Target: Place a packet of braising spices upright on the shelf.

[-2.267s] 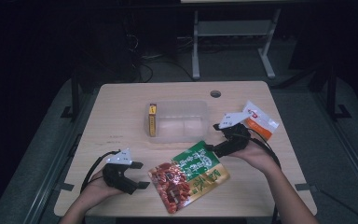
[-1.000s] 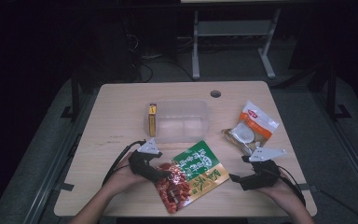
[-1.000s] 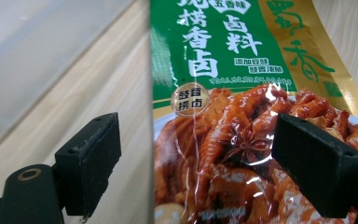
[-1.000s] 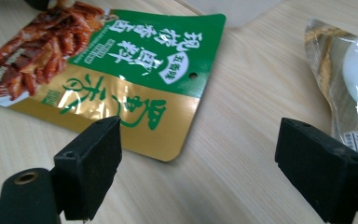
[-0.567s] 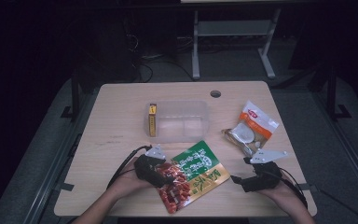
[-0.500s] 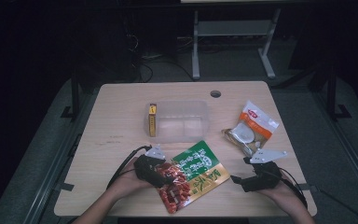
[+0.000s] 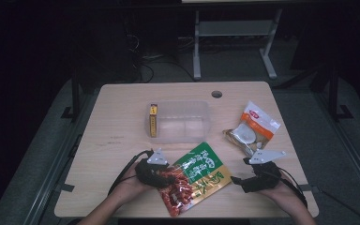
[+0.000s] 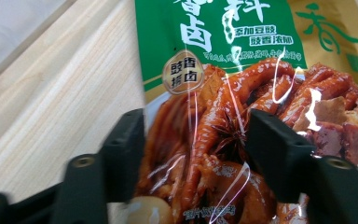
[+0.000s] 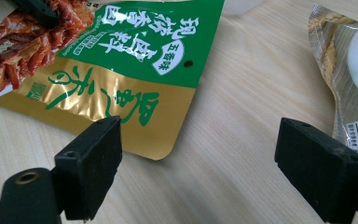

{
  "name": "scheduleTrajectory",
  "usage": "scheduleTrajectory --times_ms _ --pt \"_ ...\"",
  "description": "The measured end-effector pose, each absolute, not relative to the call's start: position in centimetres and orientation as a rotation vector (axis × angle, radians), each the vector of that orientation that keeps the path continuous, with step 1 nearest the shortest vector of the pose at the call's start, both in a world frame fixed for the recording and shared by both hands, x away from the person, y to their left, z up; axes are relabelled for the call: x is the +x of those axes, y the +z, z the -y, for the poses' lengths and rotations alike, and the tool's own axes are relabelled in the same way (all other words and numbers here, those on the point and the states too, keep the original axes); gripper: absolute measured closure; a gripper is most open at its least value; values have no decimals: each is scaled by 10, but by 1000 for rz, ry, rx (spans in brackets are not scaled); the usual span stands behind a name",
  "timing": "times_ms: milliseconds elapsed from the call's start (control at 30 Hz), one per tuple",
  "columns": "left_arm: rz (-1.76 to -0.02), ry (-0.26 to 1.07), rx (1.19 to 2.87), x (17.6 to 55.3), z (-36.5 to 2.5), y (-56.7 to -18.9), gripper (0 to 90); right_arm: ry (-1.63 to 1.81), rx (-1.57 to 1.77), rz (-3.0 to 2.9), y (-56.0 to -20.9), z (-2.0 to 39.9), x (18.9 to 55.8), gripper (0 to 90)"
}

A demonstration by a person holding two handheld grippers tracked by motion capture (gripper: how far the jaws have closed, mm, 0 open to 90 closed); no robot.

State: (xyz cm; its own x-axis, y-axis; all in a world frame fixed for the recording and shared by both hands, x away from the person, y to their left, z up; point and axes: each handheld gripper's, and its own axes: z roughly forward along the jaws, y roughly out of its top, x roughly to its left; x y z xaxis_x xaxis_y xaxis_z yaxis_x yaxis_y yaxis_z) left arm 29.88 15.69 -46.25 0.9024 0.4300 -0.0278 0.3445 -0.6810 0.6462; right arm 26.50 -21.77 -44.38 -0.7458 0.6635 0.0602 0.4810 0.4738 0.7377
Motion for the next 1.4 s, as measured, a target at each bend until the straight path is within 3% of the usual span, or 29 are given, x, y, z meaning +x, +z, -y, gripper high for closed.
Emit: scheduleTrajectory --times_ms 267,333,600,967,1033,1167,1400 --pt "-481 130 2383 294 -152 -462 786 1135 988 -2486 -444 217 266 147" --pt "-476 115 2383 295 -152 -462 823 1142 988 -2489 -444 217 267 146" --pt "-443 40 2367 304 -156 -458 892 1220 1025 -2474 -443 220 272 138" --pt "-403 17 2296 308 -169 -442 899 1354 1113 -2451 -443 228 281 157" --pt "-396 20 2286 308 -172 -439 898 1350 1193 -2442 -445 228 281 197" --pt "-381 28 2284 309 -179 -433 898 1348 1210 -2507 -443 228 281 141" --pt "-365 51 2262 310 -191 -425 898 1399 1113 -2554 -437 218 284 193"
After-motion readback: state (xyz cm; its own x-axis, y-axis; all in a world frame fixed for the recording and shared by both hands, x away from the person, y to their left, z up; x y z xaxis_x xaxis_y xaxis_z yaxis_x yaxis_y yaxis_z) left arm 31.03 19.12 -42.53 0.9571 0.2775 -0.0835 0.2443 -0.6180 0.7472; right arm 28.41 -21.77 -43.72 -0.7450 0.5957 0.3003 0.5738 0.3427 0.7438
